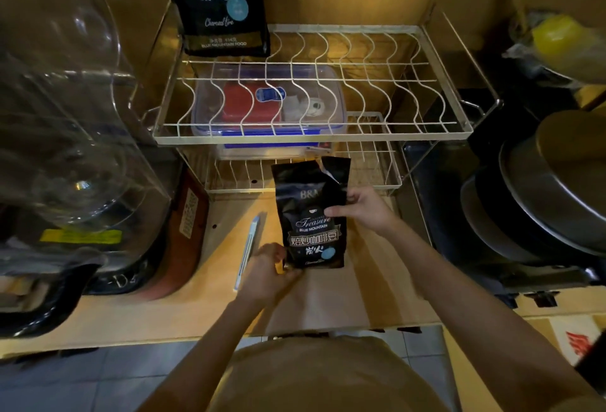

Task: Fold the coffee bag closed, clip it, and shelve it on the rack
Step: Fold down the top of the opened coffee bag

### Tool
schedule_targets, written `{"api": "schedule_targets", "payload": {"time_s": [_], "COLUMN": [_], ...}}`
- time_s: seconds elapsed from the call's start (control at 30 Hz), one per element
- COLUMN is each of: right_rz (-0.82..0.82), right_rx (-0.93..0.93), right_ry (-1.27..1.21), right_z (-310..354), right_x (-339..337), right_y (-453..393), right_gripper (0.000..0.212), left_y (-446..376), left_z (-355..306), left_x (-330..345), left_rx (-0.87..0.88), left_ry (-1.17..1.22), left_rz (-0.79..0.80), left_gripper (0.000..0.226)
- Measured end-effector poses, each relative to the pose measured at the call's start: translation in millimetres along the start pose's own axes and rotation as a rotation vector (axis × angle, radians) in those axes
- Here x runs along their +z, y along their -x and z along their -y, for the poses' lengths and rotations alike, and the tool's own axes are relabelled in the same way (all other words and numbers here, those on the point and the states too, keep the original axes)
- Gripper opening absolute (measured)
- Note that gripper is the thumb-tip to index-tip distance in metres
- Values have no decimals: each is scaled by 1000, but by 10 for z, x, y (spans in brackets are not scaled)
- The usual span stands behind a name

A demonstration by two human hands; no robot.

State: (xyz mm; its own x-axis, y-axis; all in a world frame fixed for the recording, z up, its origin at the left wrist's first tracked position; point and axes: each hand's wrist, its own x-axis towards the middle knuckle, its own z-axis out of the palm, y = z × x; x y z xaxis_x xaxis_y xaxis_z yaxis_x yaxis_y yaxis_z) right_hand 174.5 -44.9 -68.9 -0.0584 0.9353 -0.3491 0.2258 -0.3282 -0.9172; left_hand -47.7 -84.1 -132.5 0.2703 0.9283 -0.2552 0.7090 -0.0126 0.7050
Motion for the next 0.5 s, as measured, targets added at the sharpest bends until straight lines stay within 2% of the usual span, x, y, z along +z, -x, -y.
{"api": "schedule_targets", "payload": {"time_s": [0.13,0.27,0.4,0.5], "right_rz": [-41,-86,-100,-103], "right_rx": [18,12,27,54], "right_ry": [-17,-22,-16,-30], "right_z": [-21,-27,-34,-53], "right_x": [16,25,11,-30], "right_y": [-19,-14,0,33], "right_gripper": [19,11,17,6], "left_y": [-87,-150,-151,-147], "left_z": [32,14,-20,6], "left_x": [118,121,101,76], "left_rx": [-30,-46,-35,-9], "left_ry": [150,121,143,133], "left_rz": [55,93,156,211], "left_gripper": [28,30,34,27]}}
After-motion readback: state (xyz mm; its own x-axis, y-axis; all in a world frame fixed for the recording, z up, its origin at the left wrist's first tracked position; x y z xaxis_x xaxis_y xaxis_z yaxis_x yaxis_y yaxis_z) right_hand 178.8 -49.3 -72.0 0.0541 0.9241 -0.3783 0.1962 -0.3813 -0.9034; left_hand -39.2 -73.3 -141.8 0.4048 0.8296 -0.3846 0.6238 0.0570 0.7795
